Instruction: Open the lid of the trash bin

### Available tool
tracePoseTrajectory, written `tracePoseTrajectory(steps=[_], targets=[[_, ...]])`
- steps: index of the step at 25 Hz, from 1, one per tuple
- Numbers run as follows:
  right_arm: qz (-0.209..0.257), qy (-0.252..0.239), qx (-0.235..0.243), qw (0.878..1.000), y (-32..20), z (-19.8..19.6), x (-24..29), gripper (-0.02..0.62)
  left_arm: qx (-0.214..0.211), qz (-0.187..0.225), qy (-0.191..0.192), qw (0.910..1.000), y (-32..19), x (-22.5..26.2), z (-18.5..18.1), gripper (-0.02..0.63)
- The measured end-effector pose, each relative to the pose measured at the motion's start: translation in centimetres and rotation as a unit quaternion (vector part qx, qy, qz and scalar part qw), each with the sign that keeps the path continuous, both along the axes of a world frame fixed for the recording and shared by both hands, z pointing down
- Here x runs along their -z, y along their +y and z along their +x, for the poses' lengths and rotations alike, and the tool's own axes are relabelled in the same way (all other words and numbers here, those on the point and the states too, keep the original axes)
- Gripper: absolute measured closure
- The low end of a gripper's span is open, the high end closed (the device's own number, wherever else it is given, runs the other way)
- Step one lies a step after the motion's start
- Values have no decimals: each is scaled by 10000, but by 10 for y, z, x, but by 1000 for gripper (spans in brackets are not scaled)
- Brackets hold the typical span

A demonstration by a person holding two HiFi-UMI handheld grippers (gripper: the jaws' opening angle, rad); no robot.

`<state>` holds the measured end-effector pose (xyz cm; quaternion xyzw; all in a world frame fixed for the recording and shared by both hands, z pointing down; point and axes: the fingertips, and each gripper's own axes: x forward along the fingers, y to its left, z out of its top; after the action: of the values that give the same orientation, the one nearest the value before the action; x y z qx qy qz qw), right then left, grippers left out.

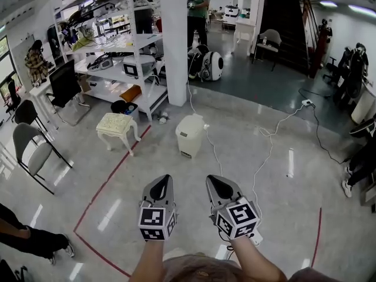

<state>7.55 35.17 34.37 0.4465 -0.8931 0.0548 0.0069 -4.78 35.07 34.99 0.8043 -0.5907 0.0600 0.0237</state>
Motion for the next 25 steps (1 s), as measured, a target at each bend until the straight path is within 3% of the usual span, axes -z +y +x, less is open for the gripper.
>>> tracePoseTrajectory(steps=[10, 25], targets=[[-46, 17, 36, 10000, -13, -1, -7, 563, 93, 19, 43, 9999, -18, 2, -7, 617], [-143, -47, -7, 9999, -87, -20, -24, 563, 51, -123, -14, 9999, -95, -21, -25, 617]])
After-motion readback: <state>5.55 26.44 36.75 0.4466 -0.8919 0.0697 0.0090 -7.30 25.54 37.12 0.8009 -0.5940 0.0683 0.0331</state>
